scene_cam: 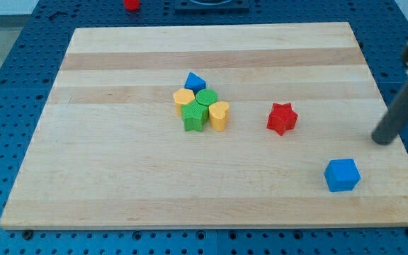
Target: Slide the red star towards the blue cube
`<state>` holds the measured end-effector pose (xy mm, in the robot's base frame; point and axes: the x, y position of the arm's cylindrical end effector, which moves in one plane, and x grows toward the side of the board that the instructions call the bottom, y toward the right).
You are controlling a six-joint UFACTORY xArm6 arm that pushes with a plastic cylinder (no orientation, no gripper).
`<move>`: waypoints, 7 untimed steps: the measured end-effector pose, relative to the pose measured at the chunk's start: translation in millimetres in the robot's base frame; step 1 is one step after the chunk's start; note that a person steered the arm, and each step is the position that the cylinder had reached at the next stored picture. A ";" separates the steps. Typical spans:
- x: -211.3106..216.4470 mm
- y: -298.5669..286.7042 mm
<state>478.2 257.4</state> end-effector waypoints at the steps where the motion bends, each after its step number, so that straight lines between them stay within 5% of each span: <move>1: -38.6 -36.7; 3: -65.1 -141.1; 6: 6.8 -159.0; 7: 9.7 -205.5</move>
<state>487.9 51.9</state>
